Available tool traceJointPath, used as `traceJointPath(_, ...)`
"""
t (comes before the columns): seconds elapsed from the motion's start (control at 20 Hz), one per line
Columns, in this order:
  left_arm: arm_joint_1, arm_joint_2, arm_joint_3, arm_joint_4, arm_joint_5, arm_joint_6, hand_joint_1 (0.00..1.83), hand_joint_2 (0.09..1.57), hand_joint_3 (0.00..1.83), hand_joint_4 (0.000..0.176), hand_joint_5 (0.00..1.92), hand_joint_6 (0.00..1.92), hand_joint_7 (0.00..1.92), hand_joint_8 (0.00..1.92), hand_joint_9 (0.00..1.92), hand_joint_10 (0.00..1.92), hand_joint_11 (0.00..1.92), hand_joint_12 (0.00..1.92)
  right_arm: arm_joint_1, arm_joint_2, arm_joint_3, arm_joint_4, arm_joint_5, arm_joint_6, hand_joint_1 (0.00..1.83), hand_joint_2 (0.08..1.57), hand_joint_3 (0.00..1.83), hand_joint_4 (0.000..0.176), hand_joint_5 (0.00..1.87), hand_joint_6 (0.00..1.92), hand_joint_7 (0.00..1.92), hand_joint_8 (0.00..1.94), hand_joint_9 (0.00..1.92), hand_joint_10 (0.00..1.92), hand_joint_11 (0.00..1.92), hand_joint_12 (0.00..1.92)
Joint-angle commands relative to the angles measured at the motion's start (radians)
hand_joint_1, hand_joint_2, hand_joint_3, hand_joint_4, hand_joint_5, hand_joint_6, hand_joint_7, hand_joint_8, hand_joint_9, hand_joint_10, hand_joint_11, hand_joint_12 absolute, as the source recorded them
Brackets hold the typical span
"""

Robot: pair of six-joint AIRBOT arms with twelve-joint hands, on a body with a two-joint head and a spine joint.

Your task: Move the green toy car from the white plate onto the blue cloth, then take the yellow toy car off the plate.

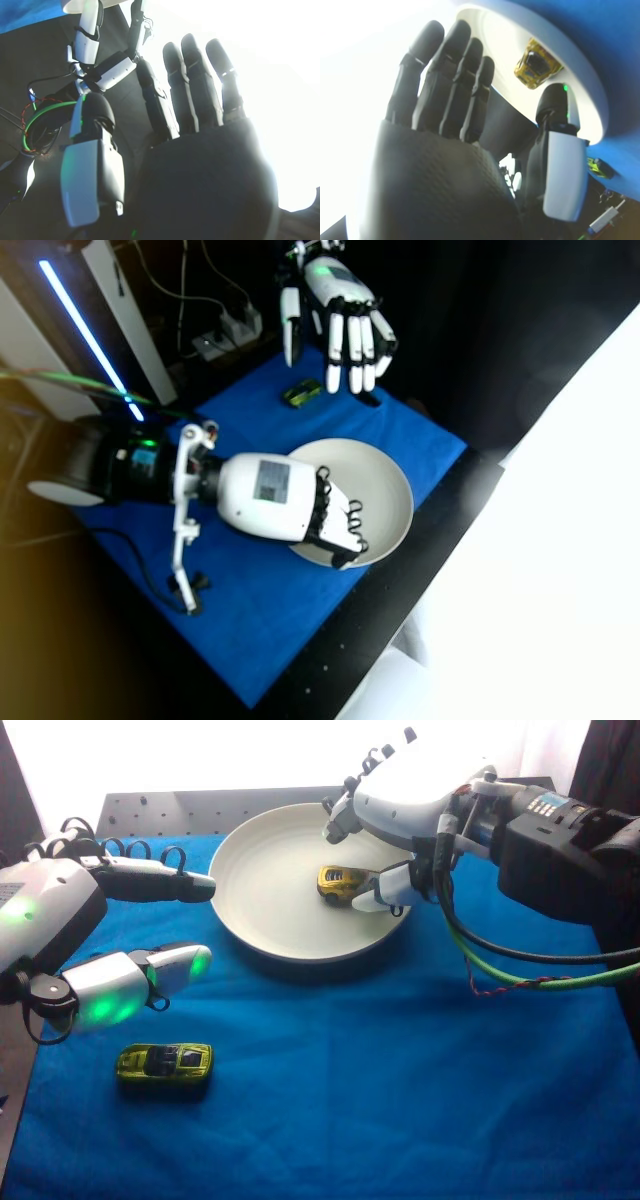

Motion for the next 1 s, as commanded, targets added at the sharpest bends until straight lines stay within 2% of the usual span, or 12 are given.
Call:
traceJointPath(0.0,-0.007,-0.004,0.001,0.026,-0.129,-0.004,0.54,1.2,0.0,0.13,0.74,0.01,0.64,0.01,0.52,0.26,0.0,1.48,0.016,-0.003,0.008,-0.003,0.107,-0.003,0.87,1.0,0.0,0.0,0.72,0.01,0.84,0.02,0.79,0.27,0.41,1.41)
traceJointPath(0.15,-0.007,-0.004,0.0,0.026,-0.131,-0.006,0.55,1.21,0.0,0.117,0.74,0.0,0.65,0.01,0.41,0.54,0.03,1.44,0.016,-0.012,0.015,-0.001,0.103,-0.003,0.87,1.0,0.0,0.0,0.72,0.0,0.82,0.0,0.77,0.24,0.38,1.38)
traceJointPath(0.2,-0.007,-0.004,0.0,0.026,-0.131,-0.006,0.53,1.21,0.0,0.118,0.74,0.0,0.66,0.01,0.39,0.62,0.03,1.45,0.016,-0.015,0.018,0.0,0.099,-0.003,0.86,1.01,0.0,0.0,0.68,0.0,0.79,0.0,0.75,0.22,0.36,1.38)
traceJointPath(0.25,-0.007,-0.004,0.0,0.026,-0.132,-0.006,0.53,1.21,0.0,0.118,0.74,0.0,0.66,0.01,0.39,0.62,0.03,1.45,0.016,-0.018,0.021,0.0,0.097,-0.003,0.86,1.01,0.0,0.0,0.68,0.0,0.79,0.0,0.75,0.22,0.36,1.38)
traceJointPath(0.3,-0.007,-0.004,0.0,0.026,-0.132,-0.007,0.53,1.21,0.0,0.109,0.74,0.0,0.66,0.01,0.36,0.71,0.04,1.49,0.016,-0.02,0.023,0.0,0.095,-0.003,0.88,1.02,0.0,0.0,0.66,0.0,0.78,0.0,0.77,0.15,0.35,1.32)
traceJointPath(0.35,-0.007,-0.004,-0.001,0.027,-0.133,-0.007,0.53,1.22,0.0,0.109,0.75,0.0,0.66,0.02,0.34,0.79,0.04,1.52,0.016,-0.02,0.024,0.0,0.092,-0.003,0.9,1.02,0.0,0.0,0.65,0.0,0.79,0.0,0.79,0.12,0.37,1.3)
traceJointPath(0.55,-0.007,-0.004,-0.001,0.027,-0.134,-0.009,0.53,1.22,0.0,0.139,0.74,0.0,0.65,0.01,0.3,0.8,0.0,1.51,0.015,-0.027,0.029,0.0,0.083,-0.003,0.89,1.04,0.0,0.0,0.6,0.0,0.74,0.0,0.78,0.06,0.32,1.35)
traceJointPath(0.6,-0.007,-0.004,-0.002,0.027,-0.135,-0.009,0.53,1.22,0.0,0.125,0.74,0.0,0.67,0.02,0.32,0.84,0.04,1.54,0.015,-0.029,0.031,0.0,0.082,-0.003,0.89,1.04,0.0,0.0,0.61,0.0,0.73,0.0,0.77,0.05,0.32,1.36)
traceJointPath(0.75,-0.007,-0.004,-0.002,0.027,-0.136,-0.01,0.53,1.22,0.0,0.129,0.73,0.0,0.65,0.02,0.31,0.84,0.02,1.52,0.014,-0.034,0.034,0.0,0.077,-0.003,0.88,1.03,0.0,0.0,0.59,0.0,0.74,0.01,0.8,0.07,0.34,1.45)
traceJointPath(0.8,-0.007,-0.004,-0.002,0.027,-0.136,-0.011,0.52,1.23,0.0,0.132,0.73,0.0,0.65,0.02,0.31,0.83,0.03,1.51,0.013,-0.036,0.035,0.0,0.077,-0.003,0.88,1.04,0.0,0.0,0.62,0.01,0.8,0.03,0.85,0.12,0.38,1.59)
traceJointPath(0.85,-0.007,-0.004,-0.002,0.027,-0.136,-0.011,0.51,1.23,0.0,0.127,0.73,0.0,0.65,0.02,0.32,0.8,0.03,1.49,0.013,-0.037,0.036,0.0,0.076,-0.003,0.87,1.04,0.0,0.0,0.64,0.0,0.83,0.01,0.8,0.31,0.4,1.61)
traceJointPath(0.95,-0.006,-0.004,-0.002,0.027,-0.137,-0.013,0.52,1.22,0.0,0.137,0.74,0.0,0.65,0.02,0.32,0.79,0.02,1.49,0.011,-0.038,0.038,0.0,0.073,-0.003,0.86,1.04,0.0,0.0,0.67,0.01,0.83,0.0,0.77,0.36,0.42,1.46)
